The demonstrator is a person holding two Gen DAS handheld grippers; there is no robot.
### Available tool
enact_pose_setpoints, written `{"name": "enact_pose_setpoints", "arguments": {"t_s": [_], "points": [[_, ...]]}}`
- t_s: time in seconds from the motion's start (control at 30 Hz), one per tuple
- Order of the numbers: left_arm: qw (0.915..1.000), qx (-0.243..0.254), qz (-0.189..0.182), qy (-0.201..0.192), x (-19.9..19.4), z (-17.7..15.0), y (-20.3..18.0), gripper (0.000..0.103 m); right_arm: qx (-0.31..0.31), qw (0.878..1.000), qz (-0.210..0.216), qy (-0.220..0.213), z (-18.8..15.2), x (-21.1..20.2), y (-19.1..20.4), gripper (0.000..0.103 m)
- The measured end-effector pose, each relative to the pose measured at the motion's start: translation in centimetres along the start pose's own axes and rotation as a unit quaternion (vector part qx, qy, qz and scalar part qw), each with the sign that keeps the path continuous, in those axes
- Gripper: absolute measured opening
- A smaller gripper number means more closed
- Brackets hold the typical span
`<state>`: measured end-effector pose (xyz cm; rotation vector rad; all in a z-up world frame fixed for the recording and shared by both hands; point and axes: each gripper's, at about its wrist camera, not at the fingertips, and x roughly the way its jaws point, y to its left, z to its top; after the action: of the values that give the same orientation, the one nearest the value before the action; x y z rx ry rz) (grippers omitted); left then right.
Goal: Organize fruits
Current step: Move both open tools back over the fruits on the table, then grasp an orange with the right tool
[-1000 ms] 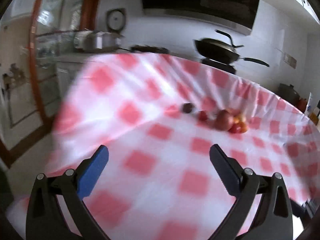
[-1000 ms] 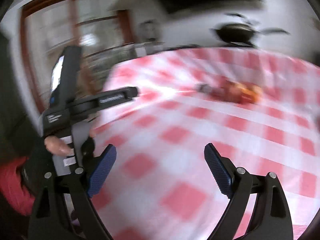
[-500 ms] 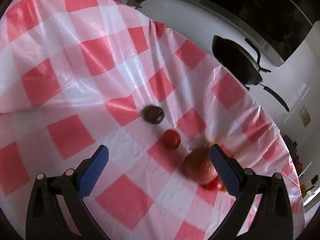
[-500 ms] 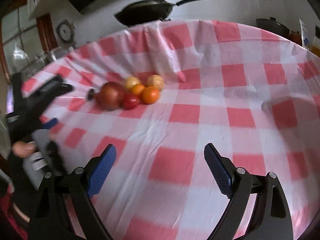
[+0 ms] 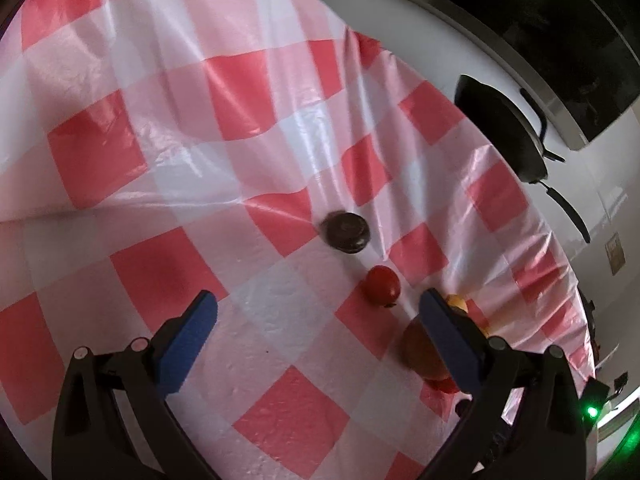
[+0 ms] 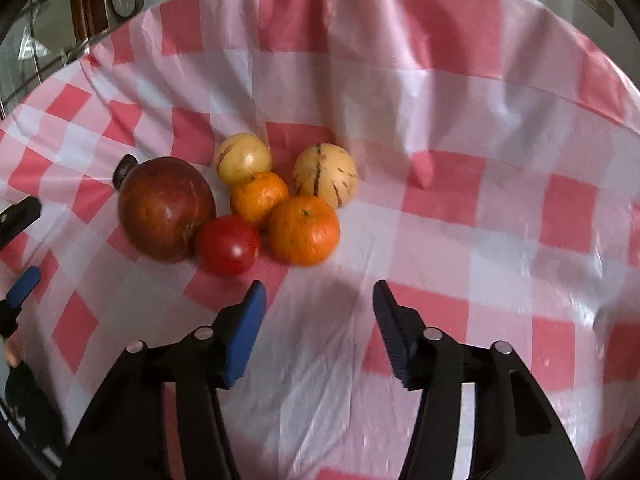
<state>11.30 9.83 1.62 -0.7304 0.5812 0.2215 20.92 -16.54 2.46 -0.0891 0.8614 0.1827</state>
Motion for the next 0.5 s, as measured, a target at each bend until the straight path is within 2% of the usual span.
{"name": "enact_pose_setpoints", "arguments": {"t_s": [0.37,0.5], "points": [[0.9999,0.016,-0.005,-0.001,-0.5,-0.4,-0.5,0.101,0.013,1.0,0.022,0.002,1.8,2.2,-0.2,0.042],[0.9989,0.038,-0.015,0.026,0.2,-0.8,-1.2,0.101,0.028,0.999,0.042,0.002,1.8,2.4,-0.9,0.043]]}}
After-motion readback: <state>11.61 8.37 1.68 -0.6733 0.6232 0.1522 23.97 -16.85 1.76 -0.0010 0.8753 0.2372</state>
